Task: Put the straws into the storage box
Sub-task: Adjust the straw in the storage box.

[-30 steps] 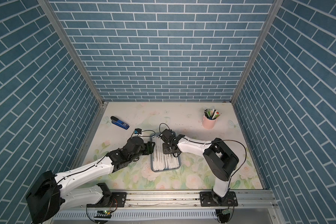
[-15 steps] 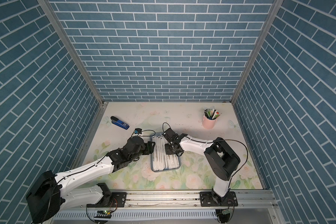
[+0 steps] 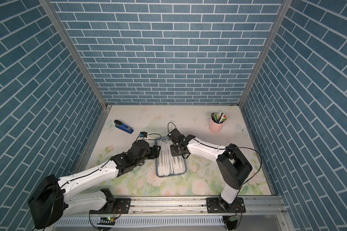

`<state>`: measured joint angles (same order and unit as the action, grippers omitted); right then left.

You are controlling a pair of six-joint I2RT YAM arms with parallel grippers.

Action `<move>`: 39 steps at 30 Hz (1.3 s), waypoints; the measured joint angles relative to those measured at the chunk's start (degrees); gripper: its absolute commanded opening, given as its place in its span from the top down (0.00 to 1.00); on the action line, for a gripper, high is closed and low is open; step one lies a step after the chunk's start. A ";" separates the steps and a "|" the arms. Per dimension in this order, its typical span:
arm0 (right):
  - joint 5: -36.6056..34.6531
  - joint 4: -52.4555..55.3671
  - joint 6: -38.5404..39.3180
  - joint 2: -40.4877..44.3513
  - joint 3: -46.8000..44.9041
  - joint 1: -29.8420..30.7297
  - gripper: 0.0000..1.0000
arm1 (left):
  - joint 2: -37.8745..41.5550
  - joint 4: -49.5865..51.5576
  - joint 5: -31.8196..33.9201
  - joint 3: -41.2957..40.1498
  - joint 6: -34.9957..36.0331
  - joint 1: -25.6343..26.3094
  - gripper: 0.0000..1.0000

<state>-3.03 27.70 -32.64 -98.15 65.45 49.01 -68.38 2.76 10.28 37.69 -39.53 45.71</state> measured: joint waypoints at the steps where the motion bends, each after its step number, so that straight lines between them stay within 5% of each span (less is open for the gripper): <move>1: -0.04 -0.04 0.00 -0.44 0.42 0.00 0.72 | -0.17 -0.02 0.00 0.15 0.07 0.00 0.26; 7: -0.48 -2.08 0.13 -5.97 4.72 -0.26 0.70 | -0.37 -0.04 0.00 0.37 0.13 0.00 0.26; 12: -0.85 -3.45 0.81 -9.51 6.19 -0.90 0.79 | -0.17 0.02 0.02 0.37 0.13 0.00 0.26; 23: -0.66 -4.46 0.92 -6.29 -0.66 -1.29 0.89 | 0.52 -0.02 0.20 0.37 0.11 0.00 0.26; 29: -0.26 -4.37 -0.63 -3.58 -3.21 -1.11 0.75 | 0.52 -0.04 0.20 0.37 0.11 0.00 0.26; 39: -0.83 -2.73 -0.57 -2.58 0.50 -1.07 0.72 | 0.52 -0.02 0.20 0.37 0.11 0.00 0.26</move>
<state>-3.86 24.97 -33.21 -100.73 65.95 47.94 -67.85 2.74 10.48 38.06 -39.42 45.71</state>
